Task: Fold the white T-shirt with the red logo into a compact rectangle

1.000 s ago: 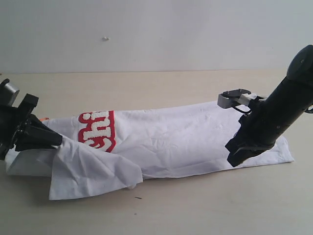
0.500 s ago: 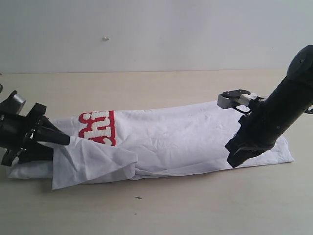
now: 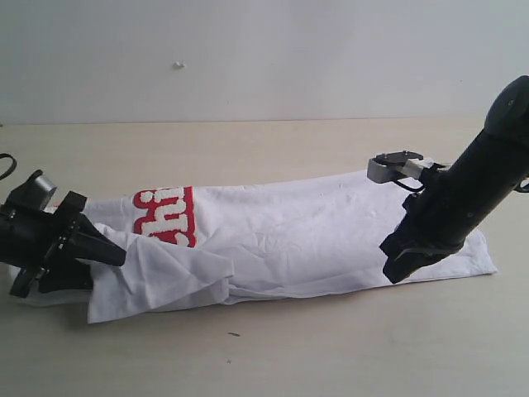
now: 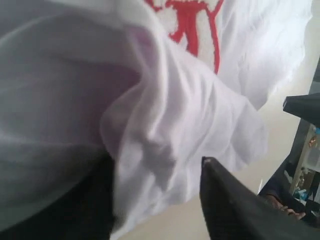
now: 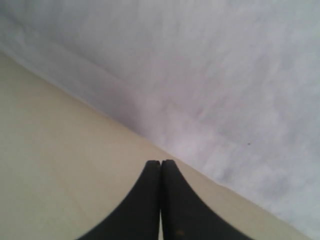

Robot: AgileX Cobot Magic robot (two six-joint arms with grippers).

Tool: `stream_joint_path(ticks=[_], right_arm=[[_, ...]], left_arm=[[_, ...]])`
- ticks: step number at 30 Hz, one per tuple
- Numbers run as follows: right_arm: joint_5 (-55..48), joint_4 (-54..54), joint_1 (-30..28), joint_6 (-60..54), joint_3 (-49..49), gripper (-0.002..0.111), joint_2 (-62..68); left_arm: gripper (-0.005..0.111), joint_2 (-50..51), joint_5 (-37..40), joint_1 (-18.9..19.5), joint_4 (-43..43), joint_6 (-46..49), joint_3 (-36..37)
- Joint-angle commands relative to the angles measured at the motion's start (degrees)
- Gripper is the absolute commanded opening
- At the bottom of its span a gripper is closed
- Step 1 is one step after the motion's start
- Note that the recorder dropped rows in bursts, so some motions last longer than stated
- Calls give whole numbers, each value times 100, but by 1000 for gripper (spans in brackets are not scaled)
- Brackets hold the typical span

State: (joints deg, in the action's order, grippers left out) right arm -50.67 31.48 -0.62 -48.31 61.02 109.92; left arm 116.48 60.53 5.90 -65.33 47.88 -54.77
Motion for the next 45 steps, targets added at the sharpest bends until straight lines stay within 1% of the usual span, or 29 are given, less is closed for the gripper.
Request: stream_joint_path(ticks=[1, 2, 3, 4, 8, 10, 12, 17, 23, 25, 27, 28, 30, 32, 33, 34, 37, 39, 45], right_arm=[[-15, 47, -9, -2, -12, 0, -2], [-15, 47, -9, -2, -12, 0, -2], [-15, 62, -9, -2, -12, 0, -2], [-15, 62, -9, -2, -12, 0, -2], [-4, 69, -9, -2, -12, 0, -2], [-4, 69, -9, -2, -12, 0, -2], [-16, 84, -9, -2, -12, 0, -2], [-40, 84, -9, -2, -12, 0, -2], [-39, 94, -9, -2, -12, 0, -2], [-39, 109, -9, -2, -12, 0, -2], [-39, 109, -9, -2, -12, 0, -2], [-39, 109, -9, -2, -12, 0, -2], [-17, 107, -9, -2, -12, 0, -2], [-6, 107, -9, -2, -12, 0, -2], [-6, 107, -9, -2, -12, 0, -2], [-6, 107, -9, -2, -12, 0, -2], [-20, 107, -9, -2, -12, 0, -2], [-20, 107, -9, -2, -12, 0, -2], [-8, 107, -9, -2, -12, 0, -2]], left_arm=[[36, 23, -103, -301, -303, 194, 12], [27, 23, -174, -317, -291, 194, 12], [12, 23, -170, -317, -291, 194, 12], [2, 23, -89, -317, -291, 194, 12], [0, 23, 414, -306, -395, 194, 12], [0, 23, 709, -270, -593, 288, 12], [0, 23, 943, -202, -991, 406, 12], [0, 23, 943, -53, -2187, 660, 12], [0, 23, 867, -114, -3060, 810, 12], [3, 23, 624, -148, -3250, 1046, 12], [16, 23, 470, -148, -3295, 1111, 12], [26, 23, 391, -148, -3295, 1110, 12], [54, 23, 377, -148, -3295, 1110, 12], [75, 23, 353, -148, -3308, 1110, -15], [76, 23, 353, -148, -3308, 1110, -44], [73, 23, 353, -148, -3297, 1110, -80], [58, 23, 313, -148, -3396, 1222, -158], [54, 23, 313, -148, -3462, 1326, -170], [58, 103, 337, -294, -3462, 1342, -373]])
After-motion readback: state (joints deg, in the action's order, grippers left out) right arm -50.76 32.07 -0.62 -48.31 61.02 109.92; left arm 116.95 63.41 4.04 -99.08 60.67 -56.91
